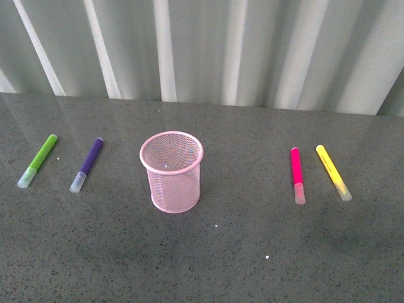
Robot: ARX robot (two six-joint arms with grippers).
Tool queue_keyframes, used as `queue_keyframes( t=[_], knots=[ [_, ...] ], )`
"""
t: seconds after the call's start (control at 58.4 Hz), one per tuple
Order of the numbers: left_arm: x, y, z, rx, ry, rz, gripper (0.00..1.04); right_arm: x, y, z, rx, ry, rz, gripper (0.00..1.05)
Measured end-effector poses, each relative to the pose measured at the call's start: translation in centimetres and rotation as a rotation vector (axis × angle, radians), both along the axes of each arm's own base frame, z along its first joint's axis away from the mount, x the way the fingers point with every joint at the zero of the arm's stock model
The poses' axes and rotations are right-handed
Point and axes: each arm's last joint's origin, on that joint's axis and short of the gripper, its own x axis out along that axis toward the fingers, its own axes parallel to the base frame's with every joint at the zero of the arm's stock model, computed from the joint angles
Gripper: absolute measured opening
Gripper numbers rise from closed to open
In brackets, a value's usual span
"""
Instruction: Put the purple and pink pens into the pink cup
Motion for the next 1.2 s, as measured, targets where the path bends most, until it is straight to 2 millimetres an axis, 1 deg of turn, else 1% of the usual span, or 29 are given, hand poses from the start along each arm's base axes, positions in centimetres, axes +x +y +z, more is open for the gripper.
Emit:
queue_keyframes(
  t=[1.199],
  knots=[
    [0.0, 0.0, 0.0, 0.0, 0.0, 0.0, 0.98, 0.0, 0.0, 0.0, 0.0, 0.0, 0.0, 0.98]
  ],
)
